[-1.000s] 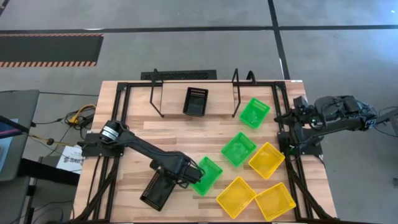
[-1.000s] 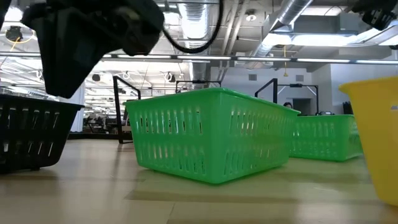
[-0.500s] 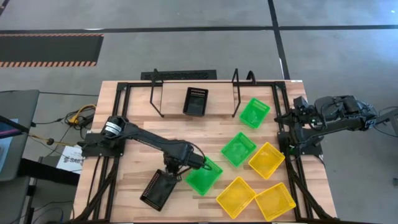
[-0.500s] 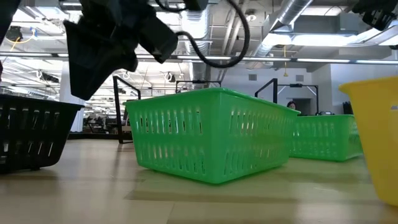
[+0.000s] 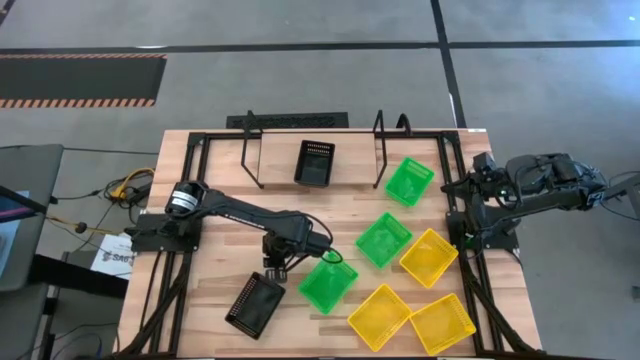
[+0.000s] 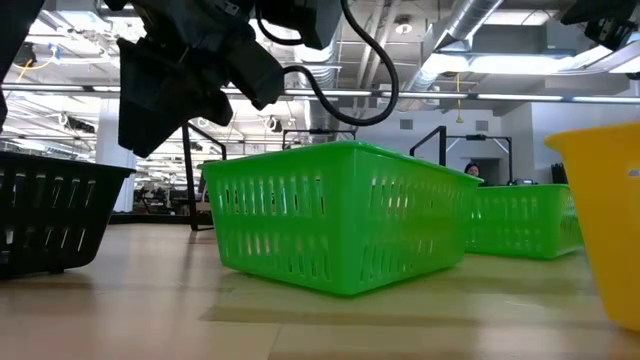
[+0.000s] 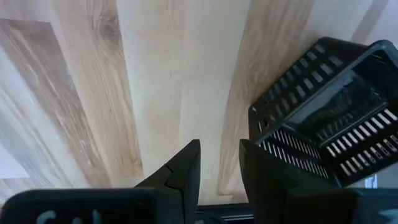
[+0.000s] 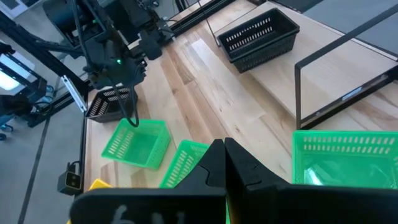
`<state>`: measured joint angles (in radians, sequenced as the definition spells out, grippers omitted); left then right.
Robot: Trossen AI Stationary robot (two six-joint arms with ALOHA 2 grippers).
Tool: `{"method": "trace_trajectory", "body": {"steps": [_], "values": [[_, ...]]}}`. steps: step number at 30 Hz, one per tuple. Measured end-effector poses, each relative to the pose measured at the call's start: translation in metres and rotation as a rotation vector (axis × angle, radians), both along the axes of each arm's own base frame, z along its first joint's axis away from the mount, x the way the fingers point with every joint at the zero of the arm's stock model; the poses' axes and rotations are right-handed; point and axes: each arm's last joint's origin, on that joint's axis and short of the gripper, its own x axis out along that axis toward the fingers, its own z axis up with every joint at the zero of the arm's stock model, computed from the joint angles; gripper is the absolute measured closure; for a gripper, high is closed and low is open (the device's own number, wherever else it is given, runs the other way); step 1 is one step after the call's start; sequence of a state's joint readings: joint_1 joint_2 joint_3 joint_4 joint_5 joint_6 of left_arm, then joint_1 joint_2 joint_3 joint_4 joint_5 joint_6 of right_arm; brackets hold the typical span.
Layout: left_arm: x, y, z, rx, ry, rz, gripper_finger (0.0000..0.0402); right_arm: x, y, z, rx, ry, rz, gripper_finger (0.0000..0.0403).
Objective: Stack baskets on shelf by color
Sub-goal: Stack the black bin on top of the black bin on the shelf
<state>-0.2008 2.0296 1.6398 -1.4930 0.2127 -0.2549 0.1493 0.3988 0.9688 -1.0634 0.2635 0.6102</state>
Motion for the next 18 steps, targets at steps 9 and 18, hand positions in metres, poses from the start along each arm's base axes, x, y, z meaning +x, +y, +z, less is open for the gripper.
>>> {"method": "trace_trajectory", "body": {"steps": [9, 18], "values": [[0.01, -0.001, -0.003, -0.006, -0.11, -0.002, 0.0305, -0.001, 0.0, -0.001, -0.001, 0.011, 0.0, 0.0396], [0.009, 0.0, -0.003, -0.022, -0.097, -0.023, 0.0305, -0.002, 0.0, -0.004, -0.004, 0.043, -0.002, 0.0396]]}}
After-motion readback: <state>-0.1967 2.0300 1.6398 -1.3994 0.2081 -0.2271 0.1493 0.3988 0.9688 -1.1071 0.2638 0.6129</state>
